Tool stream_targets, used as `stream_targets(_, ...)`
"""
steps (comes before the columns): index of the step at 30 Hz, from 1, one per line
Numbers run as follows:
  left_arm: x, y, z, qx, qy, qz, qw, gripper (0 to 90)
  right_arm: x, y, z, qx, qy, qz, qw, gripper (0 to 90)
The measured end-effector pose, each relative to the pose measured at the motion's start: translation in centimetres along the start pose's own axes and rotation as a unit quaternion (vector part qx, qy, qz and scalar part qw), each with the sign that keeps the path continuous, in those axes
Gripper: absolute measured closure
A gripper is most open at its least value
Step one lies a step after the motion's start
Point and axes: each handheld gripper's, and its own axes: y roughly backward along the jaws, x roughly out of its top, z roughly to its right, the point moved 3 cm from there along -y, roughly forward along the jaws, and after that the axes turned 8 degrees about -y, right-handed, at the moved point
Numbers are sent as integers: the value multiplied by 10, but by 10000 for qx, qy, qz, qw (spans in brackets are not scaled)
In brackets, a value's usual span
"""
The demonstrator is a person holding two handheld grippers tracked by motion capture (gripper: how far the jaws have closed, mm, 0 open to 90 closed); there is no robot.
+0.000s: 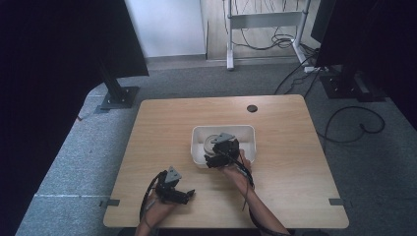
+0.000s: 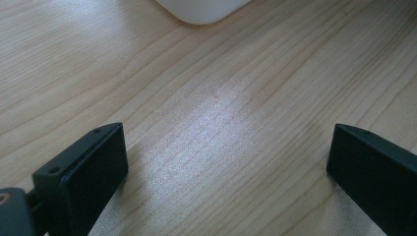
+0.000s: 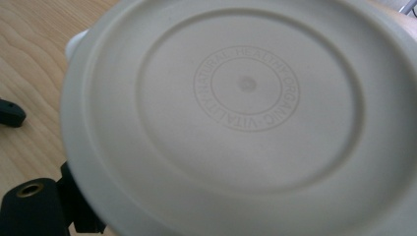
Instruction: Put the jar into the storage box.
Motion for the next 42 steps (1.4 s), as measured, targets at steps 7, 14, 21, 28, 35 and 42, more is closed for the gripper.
stream_targets(7,0,0,0,0,2,3,10000,17,0,-16,-2,-98,-3,-83,9999,96)
stream_targets(14,0,0,0,0,14,10,10000,17,1,-26,-5,-161,46,-149,9997,96)
stream_targets(21,0,0,0,-4,5,2,10000,17,-2,-36,-9,-168,82,-239,9995,96)
stream_targets(28,0,0,0,-4,5,2,10000,17,-6,-41,-6,-111,-92,-312,9994,95)
stream_targets(35,0,0,0,-4,3,2,10000,17,-6,-41,-3,-24,-264,-367,9990,94)
stream_targets(42,0,0,0,-4,2,1,10000,17,-4,-39,-2,206,-351,-431,9982,29)
